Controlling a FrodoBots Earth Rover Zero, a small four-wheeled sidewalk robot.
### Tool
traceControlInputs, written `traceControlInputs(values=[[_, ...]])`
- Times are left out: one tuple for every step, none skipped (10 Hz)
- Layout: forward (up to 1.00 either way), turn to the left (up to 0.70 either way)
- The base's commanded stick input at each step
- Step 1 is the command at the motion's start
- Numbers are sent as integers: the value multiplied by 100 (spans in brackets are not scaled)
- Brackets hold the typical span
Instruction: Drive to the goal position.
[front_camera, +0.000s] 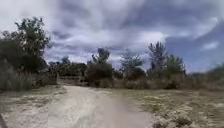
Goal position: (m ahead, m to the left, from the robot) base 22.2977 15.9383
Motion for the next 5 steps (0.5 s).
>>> traceControlInputs(values=[[85,0],[85,0],[85,0],[85,0],[85,0]])
